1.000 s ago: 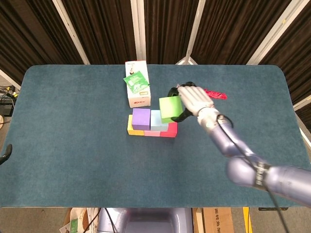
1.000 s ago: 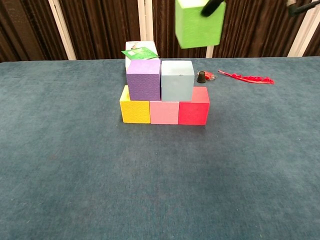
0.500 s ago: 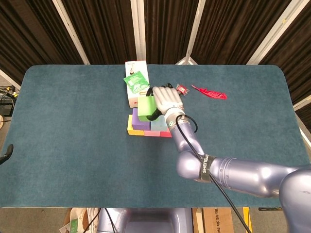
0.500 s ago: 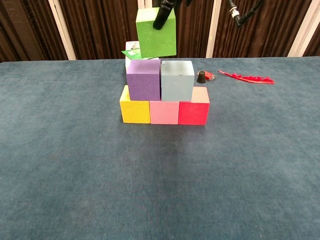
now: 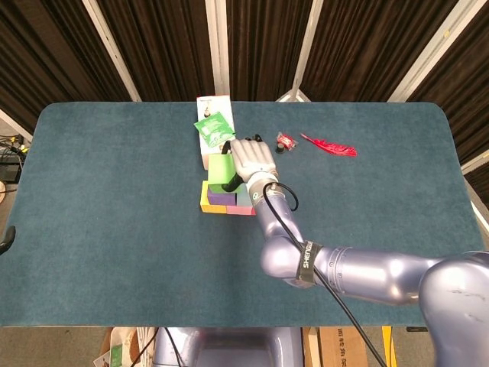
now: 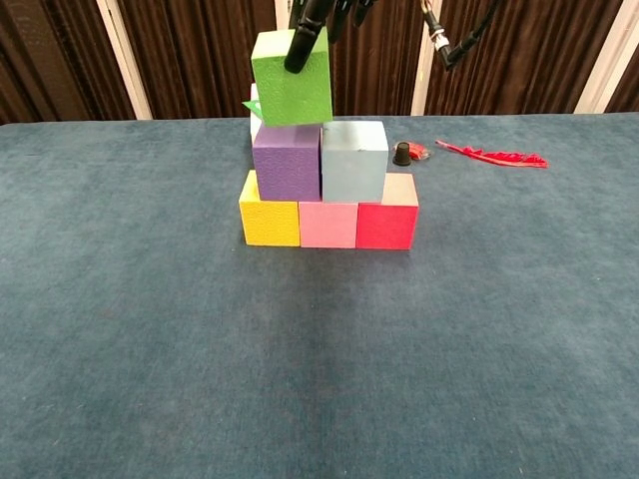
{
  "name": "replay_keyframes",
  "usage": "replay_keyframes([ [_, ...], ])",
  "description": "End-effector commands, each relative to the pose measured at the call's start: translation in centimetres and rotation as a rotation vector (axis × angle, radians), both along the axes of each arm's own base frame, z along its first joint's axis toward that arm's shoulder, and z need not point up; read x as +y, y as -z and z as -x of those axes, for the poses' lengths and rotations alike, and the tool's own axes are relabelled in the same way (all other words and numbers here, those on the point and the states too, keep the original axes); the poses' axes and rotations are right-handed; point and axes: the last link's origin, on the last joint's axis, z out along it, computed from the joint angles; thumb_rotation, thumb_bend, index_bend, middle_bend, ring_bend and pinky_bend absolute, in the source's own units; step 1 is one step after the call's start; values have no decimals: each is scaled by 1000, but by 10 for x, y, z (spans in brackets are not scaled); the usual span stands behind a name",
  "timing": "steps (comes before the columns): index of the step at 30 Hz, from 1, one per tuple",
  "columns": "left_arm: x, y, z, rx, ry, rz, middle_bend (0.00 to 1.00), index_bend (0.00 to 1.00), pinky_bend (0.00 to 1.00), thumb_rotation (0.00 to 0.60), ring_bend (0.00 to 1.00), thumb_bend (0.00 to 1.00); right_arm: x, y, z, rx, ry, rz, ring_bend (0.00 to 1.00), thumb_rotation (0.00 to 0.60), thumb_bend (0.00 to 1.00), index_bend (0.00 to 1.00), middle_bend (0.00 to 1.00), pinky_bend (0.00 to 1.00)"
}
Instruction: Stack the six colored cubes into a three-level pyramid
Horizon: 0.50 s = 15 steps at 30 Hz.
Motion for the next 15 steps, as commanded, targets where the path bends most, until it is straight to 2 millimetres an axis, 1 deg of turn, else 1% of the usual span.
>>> replay_keyframes([
  [1, 0, -1, 0, -2, -1, -3, 53, 125, 0, 600, 0, 364, -1, 0, 2, 8, 4, -1, 178, 600, 242, 384, 366, 0],
  [15, -2, -2, -1, -6, -3, -16, 49, 125, 0, 600, 0, 363, -3, -4, 18, 15, 32, -6, 179, 600, 242, 384, 365, 0],
])
